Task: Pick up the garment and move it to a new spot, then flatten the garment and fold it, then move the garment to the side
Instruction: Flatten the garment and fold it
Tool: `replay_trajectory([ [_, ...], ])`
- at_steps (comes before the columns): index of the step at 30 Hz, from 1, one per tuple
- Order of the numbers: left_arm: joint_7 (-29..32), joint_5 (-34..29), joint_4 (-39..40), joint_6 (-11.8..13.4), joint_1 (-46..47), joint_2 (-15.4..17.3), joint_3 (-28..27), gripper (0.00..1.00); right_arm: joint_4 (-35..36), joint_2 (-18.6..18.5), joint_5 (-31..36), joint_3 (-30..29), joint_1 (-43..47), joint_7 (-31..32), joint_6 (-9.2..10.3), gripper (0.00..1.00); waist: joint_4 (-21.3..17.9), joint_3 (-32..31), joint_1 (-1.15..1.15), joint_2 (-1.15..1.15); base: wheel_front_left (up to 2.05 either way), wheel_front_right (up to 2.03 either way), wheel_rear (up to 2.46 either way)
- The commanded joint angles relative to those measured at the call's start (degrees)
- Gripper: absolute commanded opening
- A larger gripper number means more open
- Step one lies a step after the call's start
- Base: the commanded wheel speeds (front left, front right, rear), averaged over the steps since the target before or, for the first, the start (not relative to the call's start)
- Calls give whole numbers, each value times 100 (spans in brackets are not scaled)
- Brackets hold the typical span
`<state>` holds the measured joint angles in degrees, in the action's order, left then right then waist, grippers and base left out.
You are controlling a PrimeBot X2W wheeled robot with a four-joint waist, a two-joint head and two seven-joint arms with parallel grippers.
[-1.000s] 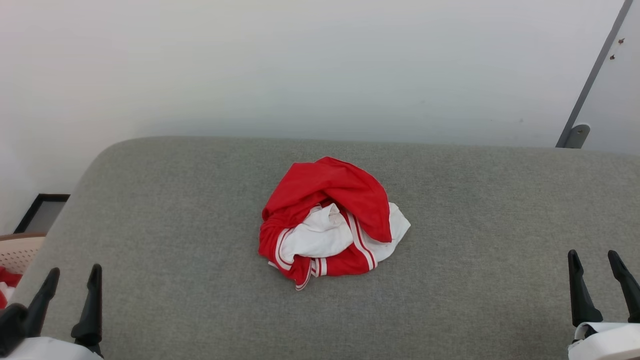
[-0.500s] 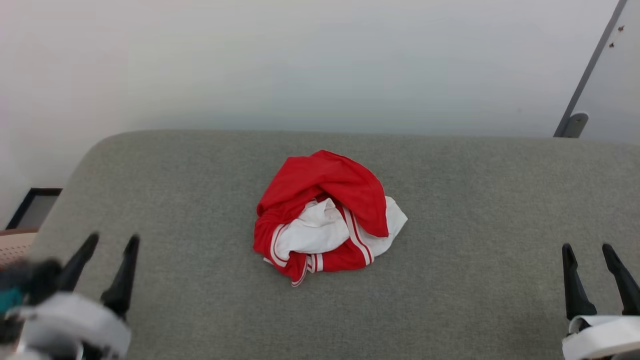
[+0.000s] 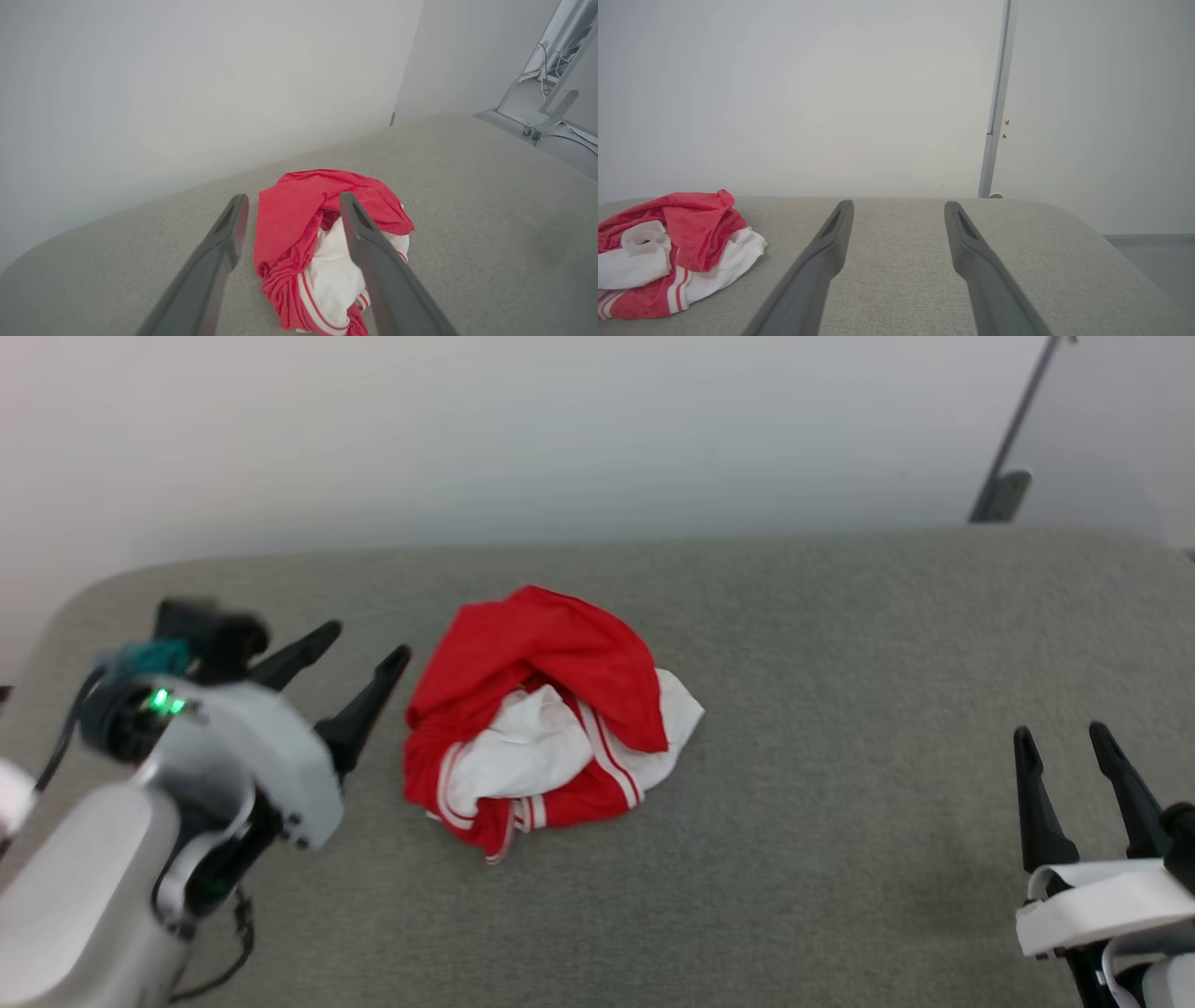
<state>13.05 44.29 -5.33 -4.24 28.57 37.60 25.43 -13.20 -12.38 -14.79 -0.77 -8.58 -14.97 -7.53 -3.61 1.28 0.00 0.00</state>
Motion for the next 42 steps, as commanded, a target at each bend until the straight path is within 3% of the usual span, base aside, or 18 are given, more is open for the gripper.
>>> replay_trajectory([
  [1,145,-2,-87,-64,222,-62,96,100,27,30,34,28,-94,-26,8,100,-338,349,0,0,0,0,0],
  [14,1296,9,-1213,-273,1269,-369,947,100,152,331,122,-15,-394,-27,8,100,-982,1103,0,0,0,0,0],
  [27,1694,-44,-1882,-304,1529,-350,1278,100,223,467,209,-79,-482,-28,8,100,-1102,1391,0,0,0,0,0],
  [28,1699,-4,-1932,-305,1545,-376,1274,83,216,471,216,-80,-482,-27,8,100,-1101,1401,0,0,0,0,0],
  [29,1679,21,-1967,-306,1570,-399,1267,36,209,475,229,-80,-483,-28,8,100,-1099,1409,0,0,0,0,0],
  [30,1664,40,-1998,-308,1601,-416,1264,0,203,480,241,-79,-488,-28,8,100,-1096,1415,0,0,0,0,0],
  [36,1690,127,-2006,-230,1682,-484,1224,0,179,464,270,-133,-451,-28,8,100,-1014,1375,0,0,0,0,0],
  [42,1700,398,-1617,39,1528,-379,950,0,163,440,291,-248,-345,-28,8,100,-835,1252,0,0,0,0,0],
])
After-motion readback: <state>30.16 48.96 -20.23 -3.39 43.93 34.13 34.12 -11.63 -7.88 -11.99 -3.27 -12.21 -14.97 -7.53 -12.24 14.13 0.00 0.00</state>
